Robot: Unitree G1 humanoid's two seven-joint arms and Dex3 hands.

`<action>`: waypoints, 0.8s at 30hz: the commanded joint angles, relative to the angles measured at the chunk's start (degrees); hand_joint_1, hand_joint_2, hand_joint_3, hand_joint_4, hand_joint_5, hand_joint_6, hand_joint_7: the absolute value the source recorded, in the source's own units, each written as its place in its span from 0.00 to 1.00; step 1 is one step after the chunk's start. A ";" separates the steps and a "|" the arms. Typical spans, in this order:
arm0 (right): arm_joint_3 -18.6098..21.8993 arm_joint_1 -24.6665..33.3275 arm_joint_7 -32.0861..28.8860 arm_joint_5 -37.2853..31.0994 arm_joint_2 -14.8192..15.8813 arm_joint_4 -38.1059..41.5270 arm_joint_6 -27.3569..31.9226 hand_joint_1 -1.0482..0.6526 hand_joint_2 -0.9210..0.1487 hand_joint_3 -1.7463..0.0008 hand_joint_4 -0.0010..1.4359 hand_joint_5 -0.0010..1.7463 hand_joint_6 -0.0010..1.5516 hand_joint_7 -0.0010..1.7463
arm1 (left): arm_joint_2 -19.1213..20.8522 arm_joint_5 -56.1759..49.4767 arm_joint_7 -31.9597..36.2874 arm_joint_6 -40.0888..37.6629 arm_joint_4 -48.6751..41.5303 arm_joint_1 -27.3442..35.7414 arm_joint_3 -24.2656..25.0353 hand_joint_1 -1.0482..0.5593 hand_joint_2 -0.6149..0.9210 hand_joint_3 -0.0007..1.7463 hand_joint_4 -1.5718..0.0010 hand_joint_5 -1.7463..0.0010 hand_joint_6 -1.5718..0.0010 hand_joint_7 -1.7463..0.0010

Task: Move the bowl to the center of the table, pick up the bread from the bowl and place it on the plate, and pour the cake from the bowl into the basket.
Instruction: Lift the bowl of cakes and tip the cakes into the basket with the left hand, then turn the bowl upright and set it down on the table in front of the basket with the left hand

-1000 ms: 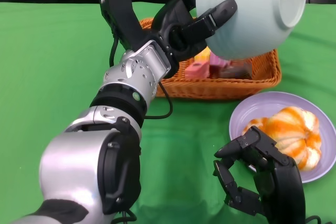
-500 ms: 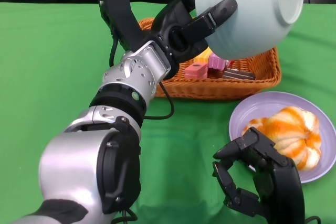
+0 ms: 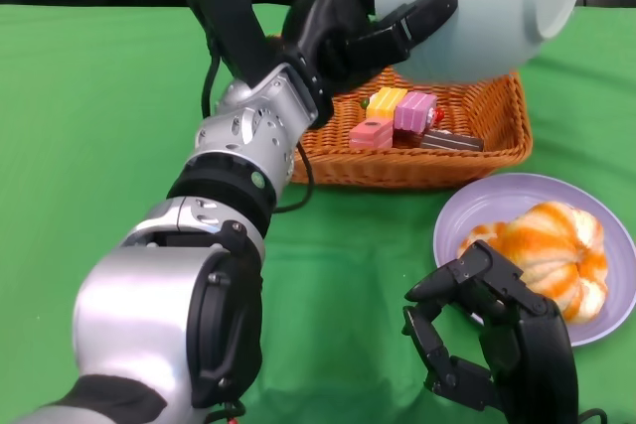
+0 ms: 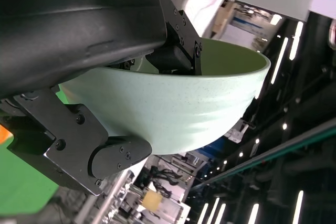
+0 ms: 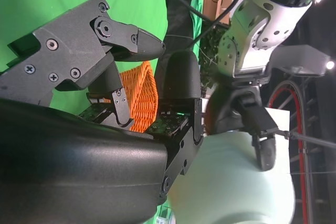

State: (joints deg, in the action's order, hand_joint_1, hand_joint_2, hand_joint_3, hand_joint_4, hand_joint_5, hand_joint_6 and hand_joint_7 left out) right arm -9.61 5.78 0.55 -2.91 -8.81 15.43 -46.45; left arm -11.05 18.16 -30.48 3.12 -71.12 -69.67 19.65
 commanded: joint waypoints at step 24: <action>2.12 0.05 0.65 1.25 1.54 -9.64 6.68 0.44 0.31 0.56 0.49 0.87 0.40 0.75 | 5.31 -14.81 7.71 40.30 5.28 5.20 -11.48 0.61 0.84 0.54 0.53 0.08 0.52 0.22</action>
State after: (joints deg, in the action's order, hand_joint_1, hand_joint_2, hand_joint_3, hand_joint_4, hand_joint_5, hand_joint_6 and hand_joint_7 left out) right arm -7.68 5.22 0.91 -2.49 -8.12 7.59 -40.55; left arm -7.24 4.06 -23.85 40.80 -67.26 -65.06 8.56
